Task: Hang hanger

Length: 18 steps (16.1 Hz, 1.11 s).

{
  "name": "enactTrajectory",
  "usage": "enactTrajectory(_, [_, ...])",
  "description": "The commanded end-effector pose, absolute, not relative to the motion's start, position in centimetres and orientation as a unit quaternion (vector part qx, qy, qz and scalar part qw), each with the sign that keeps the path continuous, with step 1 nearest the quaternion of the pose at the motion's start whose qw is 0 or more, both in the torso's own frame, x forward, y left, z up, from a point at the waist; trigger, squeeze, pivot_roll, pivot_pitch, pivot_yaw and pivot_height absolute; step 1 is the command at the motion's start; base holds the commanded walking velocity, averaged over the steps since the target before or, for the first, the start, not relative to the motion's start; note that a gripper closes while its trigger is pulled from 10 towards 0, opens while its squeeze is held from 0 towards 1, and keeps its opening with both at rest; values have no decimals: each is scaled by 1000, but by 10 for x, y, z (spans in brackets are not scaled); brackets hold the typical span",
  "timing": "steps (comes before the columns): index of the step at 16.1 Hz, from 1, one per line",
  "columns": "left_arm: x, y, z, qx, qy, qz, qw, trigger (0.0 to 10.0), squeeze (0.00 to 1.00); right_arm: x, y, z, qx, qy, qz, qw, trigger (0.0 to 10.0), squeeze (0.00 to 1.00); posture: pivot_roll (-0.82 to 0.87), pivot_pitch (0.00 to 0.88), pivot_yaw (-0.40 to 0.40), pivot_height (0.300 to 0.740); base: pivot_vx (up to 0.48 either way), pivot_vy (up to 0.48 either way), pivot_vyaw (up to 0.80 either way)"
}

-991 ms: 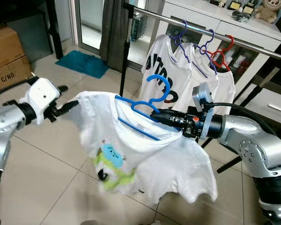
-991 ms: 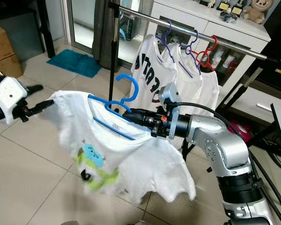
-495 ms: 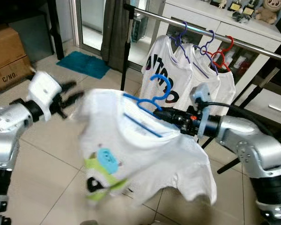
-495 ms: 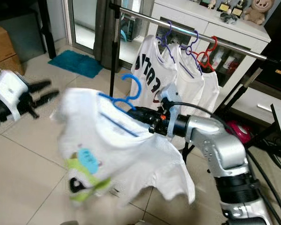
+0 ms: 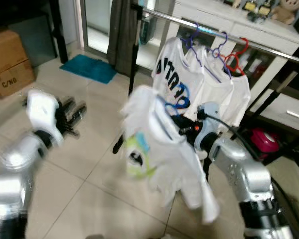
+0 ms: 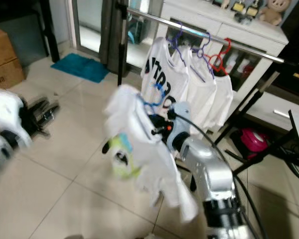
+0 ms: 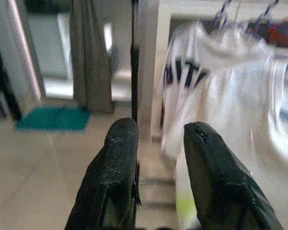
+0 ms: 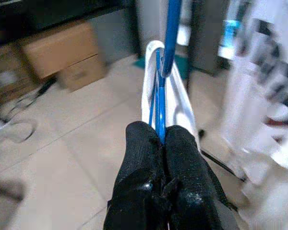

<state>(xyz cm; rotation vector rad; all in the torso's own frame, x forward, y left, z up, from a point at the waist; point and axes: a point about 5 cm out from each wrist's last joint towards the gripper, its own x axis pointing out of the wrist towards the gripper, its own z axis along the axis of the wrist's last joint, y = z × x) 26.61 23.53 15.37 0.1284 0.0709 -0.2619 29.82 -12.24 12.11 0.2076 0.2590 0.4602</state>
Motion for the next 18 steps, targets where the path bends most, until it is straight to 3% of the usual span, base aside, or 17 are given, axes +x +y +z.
enactTrajectory(1, [258,221,155,43,21,-117,992,10000,0,295,-132,115,92,131,182,970,10000,0,41,0,-132,740,0,0,0])
enactTrajectory(6, [239,211,138,7,46,-44,998,10000,0,289,-123,108,73,114,161,978,10000,0,55,0,-135,740,192,0,160])
enactTrajectory(8, [240,210,138,17,49,-39,998,10000,0,291,-121,110,72,106,155,980,10000,0,63,0,-129,740,334,0,800])
enactTrajectory(14, [248,198,145,33,43,-67,996,10000,0,296,-114,118,112,92,158,977,10000,0,67,0,-120,740,338,0,0])
enactTrajectory(18, [255,196,145,52,43,-71,995,10000,0,297,-113,119,83,78,170,979,10000,0,69,0,-127,740,367,0,0])
